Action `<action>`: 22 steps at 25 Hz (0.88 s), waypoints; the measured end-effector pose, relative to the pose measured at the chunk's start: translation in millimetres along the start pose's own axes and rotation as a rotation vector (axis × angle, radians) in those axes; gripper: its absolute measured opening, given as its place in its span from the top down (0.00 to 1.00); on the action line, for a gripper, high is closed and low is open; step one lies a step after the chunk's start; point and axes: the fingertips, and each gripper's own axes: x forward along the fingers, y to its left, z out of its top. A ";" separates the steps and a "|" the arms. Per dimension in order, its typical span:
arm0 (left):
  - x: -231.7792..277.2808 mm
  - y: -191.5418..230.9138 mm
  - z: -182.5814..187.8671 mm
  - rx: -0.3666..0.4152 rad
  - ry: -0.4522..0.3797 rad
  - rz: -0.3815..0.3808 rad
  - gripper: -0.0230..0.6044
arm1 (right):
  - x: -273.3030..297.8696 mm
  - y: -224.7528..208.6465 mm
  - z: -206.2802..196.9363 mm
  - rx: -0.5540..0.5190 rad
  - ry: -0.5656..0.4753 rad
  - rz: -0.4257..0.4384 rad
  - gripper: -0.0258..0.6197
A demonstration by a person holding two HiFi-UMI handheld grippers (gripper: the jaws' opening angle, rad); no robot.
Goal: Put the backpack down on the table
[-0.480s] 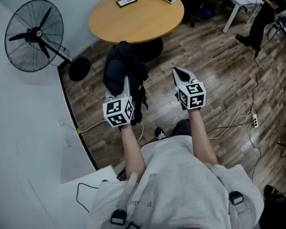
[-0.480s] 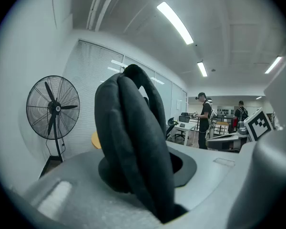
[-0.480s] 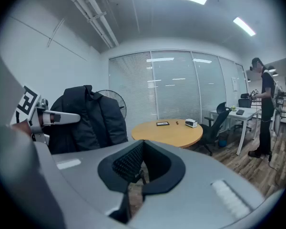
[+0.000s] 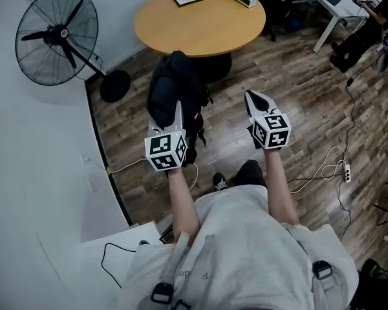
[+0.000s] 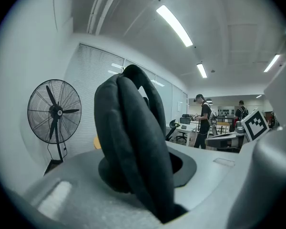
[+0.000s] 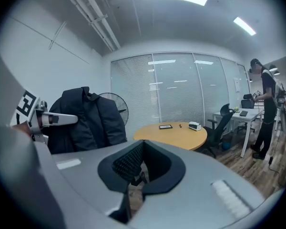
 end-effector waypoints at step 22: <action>69.1 32.7 21.8 0.017 -0.013 -0.005 0.83 | 92.1 -28.8 20.8 0.105 0.002 0.074 0.96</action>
